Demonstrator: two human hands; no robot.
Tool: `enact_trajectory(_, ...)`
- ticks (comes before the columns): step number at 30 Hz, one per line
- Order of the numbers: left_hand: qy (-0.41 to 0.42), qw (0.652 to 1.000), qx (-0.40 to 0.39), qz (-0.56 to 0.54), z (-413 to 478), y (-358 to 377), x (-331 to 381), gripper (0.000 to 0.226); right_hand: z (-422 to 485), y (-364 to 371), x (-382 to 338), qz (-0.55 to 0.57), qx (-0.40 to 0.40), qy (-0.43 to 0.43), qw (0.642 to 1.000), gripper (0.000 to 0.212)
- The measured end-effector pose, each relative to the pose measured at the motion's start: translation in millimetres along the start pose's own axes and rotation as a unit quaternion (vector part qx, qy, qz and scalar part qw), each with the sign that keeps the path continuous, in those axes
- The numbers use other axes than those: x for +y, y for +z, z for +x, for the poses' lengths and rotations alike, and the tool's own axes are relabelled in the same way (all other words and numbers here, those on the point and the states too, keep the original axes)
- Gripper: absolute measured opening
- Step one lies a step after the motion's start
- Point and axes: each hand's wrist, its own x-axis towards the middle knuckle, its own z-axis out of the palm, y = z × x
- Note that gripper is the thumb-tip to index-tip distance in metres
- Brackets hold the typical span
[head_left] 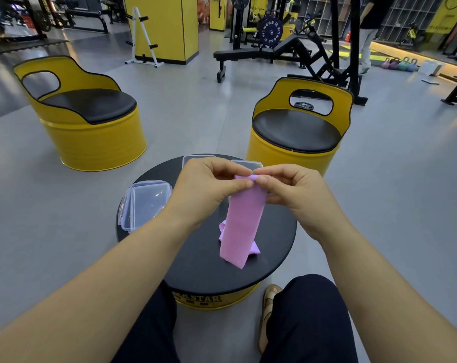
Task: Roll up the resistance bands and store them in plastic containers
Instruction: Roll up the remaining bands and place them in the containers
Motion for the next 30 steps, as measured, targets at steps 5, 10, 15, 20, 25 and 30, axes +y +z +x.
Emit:
enact_trajectory(5,-0.001,1.000,-0.007,0.005,0,-1,-2,0.023,0,-1,1,-0.008,0.013,-0.007,1.000,0.021)
enact_trajectory(10,-0.045,0.999,-0.028,-0.009,-1,-2,-1,0.013,1,-3,2,-0.005,0.020,-0.017,1.000,0.018)
enact_trajectory(15,-0.037,0.999,-0.020,-0.012,-1,-3,-4,0.009,1,-2,3,-0.009,0.015,-0.018,1.000,0.018)
enact_trajectory(20,-0.015,1.000,-0.006,-0.008,0,-3,-6,0.015,0,-2,3,-0.015,-0.007,0.000,1.000,0.017)
enact_trajectory(25,-0.045,0.997,-0.014,-0.060,-1,0,-11,0.014,-2,1,4,0.025,0.007,0.007,1.000,0.019)
enact_trajectory(30,-0.116,0.974,-0.118,-0.158,0,-2,-21,0.024,-6,3,10,0.020,-0.027,0.017,0.999,0.024)
